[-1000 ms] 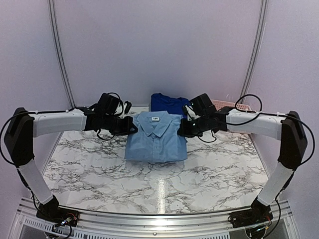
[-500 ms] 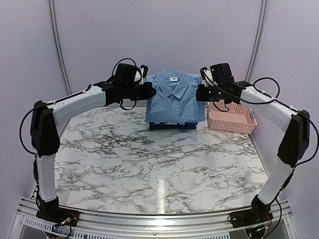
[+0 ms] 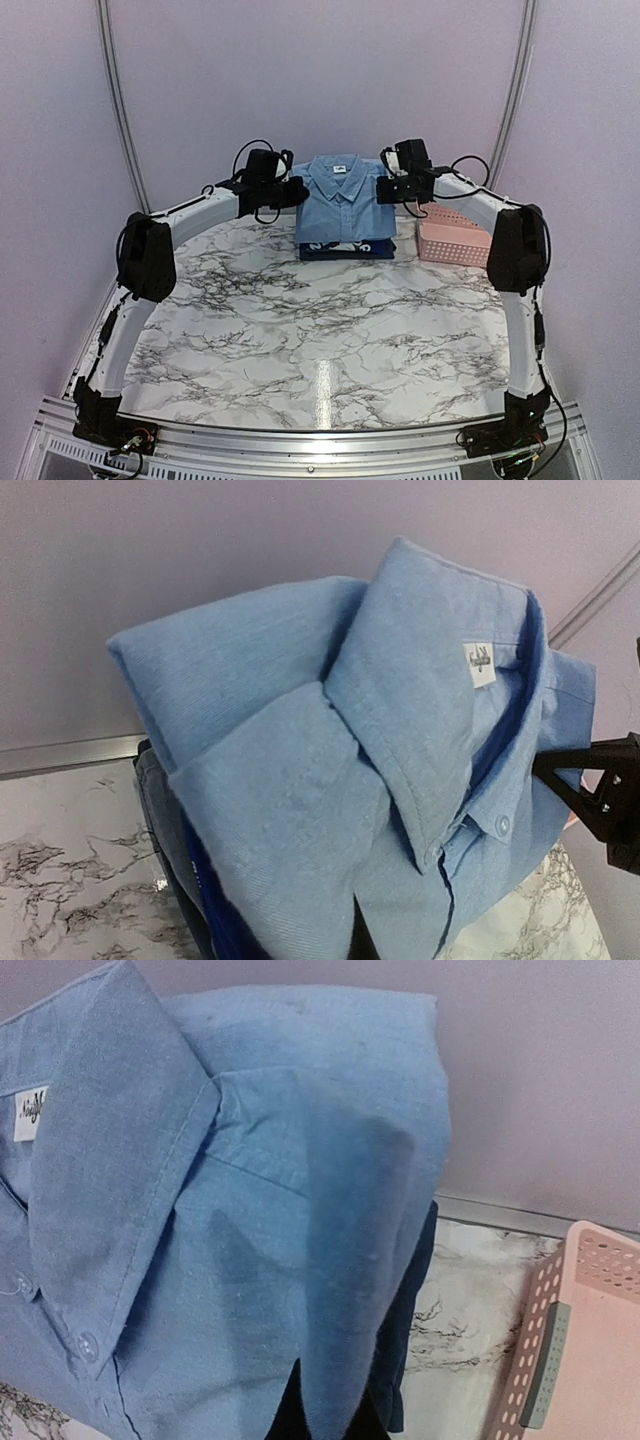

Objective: Fold and stack the mixed laundry pile
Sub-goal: Place the square-folded shirt at the corner of the board.

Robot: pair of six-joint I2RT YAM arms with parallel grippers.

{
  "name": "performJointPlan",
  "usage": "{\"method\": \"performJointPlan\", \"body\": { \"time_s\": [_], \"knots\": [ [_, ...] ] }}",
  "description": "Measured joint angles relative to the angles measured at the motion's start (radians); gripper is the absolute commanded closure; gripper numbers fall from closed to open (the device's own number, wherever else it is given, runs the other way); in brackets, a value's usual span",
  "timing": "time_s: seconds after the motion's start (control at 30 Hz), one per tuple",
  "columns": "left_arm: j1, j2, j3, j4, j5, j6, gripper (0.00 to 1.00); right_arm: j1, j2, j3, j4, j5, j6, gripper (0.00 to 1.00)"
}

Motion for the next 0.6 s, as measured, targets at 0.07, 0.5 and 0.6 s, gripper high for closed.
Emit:
{"method": "performJointPlan", "body": {
  "time_s": [0.07,0.5,0.6],
  "knots": [
    [0.027,0.027,-0.002,0.032,0.029,-0.029,1.00,0.002,0.045,0.049,-0.011,-0.009,-0.005,1.00],
    [0.066,0.124,-0.004,0.192,0.124,-0.148,0.80,-0.003,0.103,0.074,-0.034,-0.025,-0.005,0.93],
    [0.069,0.127,-0.004,0.213,0.121,-0.164,0.43,-0.008,0.108,0.079,-0.048,-0.021,-0.003,0.46]
  ]
}}
